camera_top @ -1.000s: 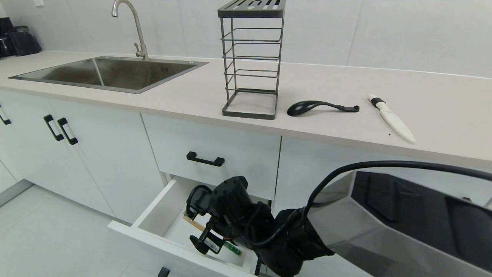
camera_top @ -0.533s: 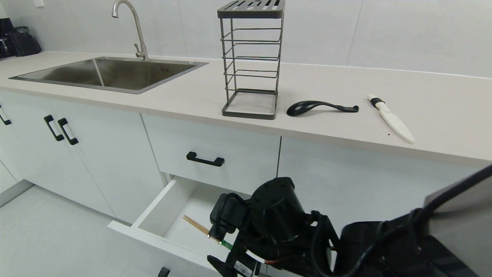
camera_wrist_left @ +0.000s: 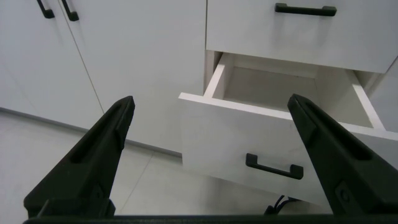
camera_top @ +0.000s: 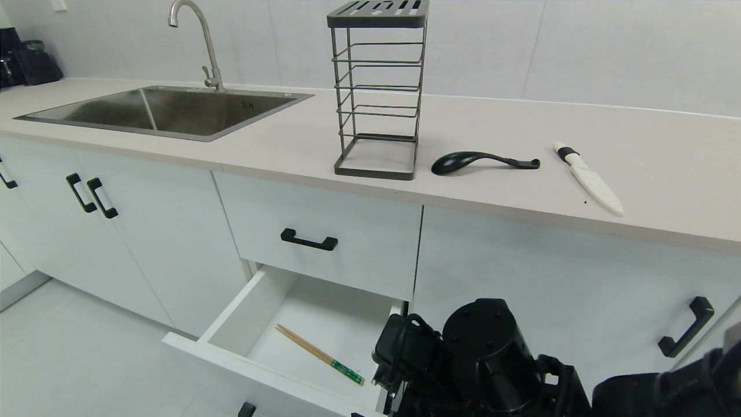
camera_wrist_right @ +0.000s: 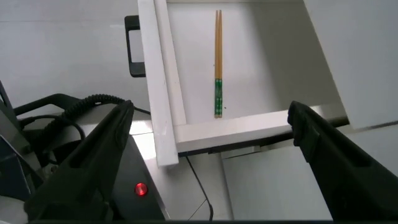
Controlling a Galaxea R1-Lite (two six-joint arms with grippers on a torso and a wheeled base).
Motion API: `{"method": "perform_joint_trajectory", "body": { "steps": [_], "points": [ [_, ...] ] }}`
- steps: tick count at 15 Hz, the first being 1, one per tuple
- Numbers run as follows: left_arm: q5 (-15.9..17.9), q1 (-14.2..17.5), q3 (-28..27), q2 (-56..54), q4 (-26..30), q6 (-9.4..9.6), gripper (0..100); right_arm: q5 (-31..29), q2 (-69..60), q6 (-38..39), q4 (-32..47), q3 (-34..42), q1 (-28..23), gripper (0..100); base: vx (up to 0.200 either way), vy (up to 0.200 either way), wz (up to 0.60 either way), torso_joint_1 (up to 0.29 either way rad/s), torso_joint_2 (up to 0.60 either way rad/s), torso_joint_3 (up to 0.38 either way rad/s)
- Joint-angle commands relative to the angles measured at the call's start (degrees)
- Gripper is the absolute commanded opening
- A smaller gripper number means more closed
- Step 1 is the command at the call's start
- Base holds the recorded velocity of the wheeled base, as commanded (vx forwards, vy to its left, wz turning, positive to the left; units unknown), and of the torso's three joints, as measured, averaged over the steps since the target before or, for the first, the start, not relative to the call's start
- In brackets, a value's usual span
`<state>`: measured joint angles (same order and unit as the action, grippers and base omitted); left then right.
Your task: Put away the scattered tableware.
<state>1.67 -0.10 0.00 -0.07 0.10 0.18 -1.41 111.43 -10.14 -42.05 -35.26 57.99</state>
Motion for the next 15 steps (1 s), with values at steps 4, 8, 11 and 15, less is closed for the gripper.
{"method": "perform_joint_trajectory", "body": {
  "steps": [4,8,11,15],
  "points": [
    [0.09,0.01,0.0,0.07,-0.01,-0.01,100,0.1,-0.87,1.18,-0.05,0.1,0.02,100,0.0,0.0,0.0,0.059,-0.01,-0.011],
    [0.0,0.01,0.0,0.07,-0.01,-0.01,100,0.1,-0.87,1.09,-0.05,0.63,0.02,100,0.0,0.0,0.0,0.123,-0.22,-0.078],
    [0.0,0.01,0.0,0.07,-0.01,-0.01,100,0.01,-1.48,1.09,-0.32,1.94,0.28,100,0.0,0.0,0.0,0.013,-0.06,-0.018],
    [0.0,0.01,0.0,0.07,-0.01,-0.01,100,0.01,-1.57,0.91,-0.67,1.33,0.37,100,0.0,0.0,0.0,0.024,-0.02,-0.008]
  ]
}}
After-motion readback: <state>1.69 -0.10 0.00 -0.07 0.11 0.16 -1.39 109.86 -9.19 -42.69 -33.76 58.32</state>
